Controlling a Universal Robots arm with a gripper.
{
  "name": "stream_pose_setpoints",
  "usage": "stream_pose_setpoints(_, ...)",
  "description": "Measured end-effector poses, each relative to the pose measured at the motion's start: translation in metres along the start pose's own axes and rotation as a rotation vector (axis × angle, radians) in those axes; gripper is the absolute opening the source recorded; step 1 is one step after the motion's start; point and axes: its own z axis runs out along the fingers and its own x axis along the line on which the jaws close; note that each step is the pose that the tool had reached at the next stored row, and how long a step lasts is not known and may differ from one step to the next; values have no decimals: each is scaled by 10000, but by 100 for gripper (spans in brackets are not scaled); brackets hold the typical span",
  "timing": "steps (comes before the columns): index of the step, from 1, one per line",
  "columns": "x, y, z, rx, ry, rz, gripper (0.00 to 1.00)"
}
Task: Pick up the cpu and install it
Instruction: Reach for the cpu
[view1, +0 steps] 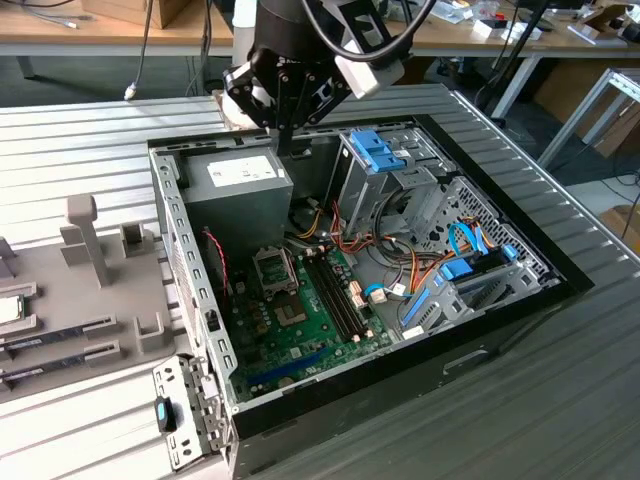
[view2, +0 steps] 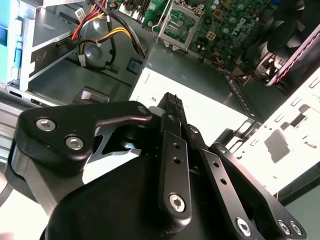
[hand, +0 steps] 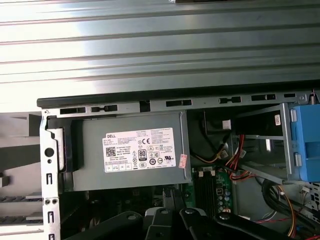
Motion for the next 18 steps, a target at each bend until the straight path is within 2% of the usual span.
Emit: stream_pose_setpoints(18, 113, -8, -3, 0, 1, 0, 11)
